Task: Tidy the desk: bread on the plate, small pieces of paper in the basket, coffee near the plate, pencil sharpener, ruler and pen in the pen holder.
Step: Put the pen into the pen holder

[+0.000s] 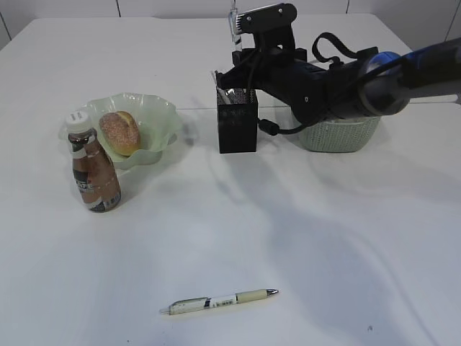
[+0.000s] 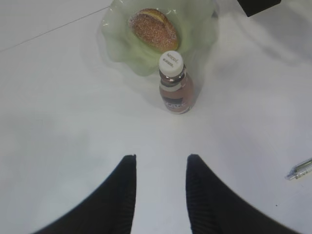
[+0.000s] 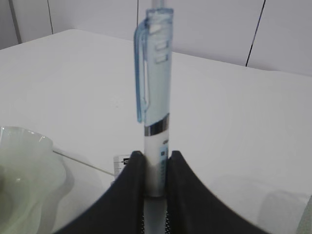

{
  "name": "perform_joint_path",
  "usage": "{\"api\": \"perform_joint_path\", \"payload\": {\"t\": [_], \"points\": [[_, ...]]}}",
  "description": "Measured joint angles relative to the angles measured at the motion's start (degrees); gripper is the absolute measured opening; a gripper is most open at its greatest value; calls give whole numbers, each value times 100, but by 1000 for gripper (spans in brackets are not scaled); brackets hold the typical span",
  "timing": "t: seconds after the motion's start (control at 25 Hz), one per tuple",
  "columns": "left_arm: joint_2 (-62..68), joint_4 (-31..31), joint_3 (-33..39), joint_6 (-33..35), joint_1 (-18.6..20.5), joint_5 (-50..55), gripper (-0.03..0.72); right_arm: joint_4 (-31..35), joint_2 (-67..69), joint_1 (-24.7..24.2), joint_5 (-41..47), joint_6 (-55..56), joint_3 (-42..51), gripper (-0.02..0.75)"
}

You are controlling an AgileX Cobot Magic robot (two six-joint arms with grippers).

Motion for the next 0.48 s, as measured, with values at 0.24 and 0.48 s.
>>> {"api": "perform_joint_path", "payload": {"t": [0.24,0.48], "points": [[0,0,0,0,0,-17,239,0,214,0,0,0,0,111],[0,0,0,0,0,-31,239,0,277,0,-48,0,0,112]]}}
